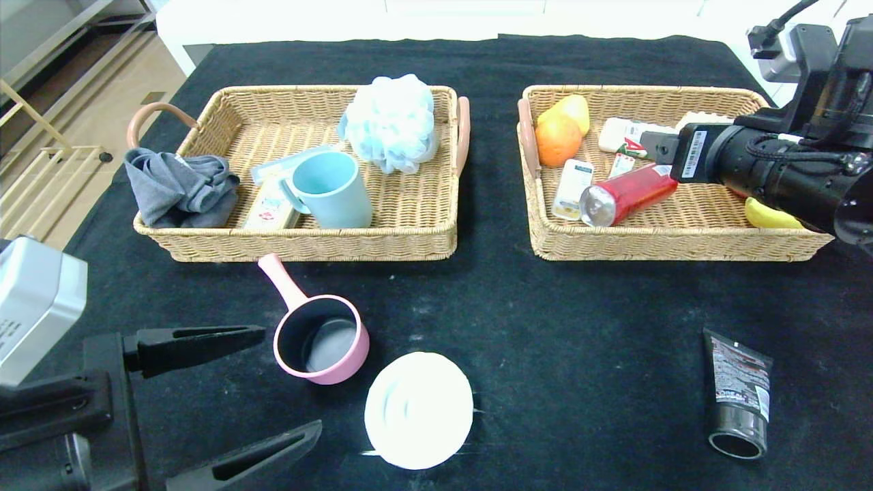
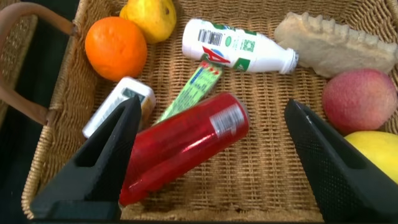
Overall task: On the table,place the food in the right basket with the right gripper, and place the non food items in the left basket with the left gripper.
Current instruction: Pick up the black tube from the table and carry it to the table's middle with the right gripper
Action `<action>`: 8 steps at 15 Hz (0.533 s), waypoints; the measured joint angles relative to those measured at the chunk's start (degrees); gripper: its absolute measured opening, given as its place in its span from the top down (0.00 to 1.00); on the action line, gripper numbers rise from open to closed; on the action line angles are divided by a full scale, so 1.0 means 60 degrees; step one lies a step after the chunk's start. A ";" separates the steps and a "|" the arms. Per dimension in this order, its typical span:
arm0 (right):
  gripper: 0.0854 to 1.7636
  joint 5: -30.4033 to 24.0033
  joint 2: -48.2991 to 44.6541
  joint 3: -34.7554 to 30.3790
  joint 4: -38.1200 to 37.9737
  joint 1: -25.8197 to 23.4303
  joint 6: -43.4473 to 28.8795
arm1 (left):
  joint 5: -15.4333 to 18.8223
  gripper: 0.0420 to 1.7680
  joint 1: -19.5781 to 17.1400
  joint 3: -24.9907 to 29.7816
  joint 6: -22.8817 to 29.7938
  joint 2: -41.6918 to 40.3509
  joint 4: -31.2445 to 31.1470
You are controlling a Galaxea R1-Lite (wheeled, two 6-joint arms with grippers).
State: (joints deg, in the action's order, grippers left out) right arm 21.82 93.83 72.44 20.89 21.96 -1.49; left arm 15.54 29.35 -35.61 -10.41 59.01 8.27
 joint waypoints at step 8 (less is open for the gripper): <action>0.04 0.1304 -0.1784 -0.0341 -0.4387 0.0510 -0.1221 | 0.0000 0.03 0.0004 0.0004 0.0000 0.0008 0.0004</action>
State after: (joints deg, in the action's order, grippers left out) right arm 29.65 83.13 70.39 -5.42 25.02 -8.81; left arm 15.54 29.38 -35.58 -10.41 59.06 8.29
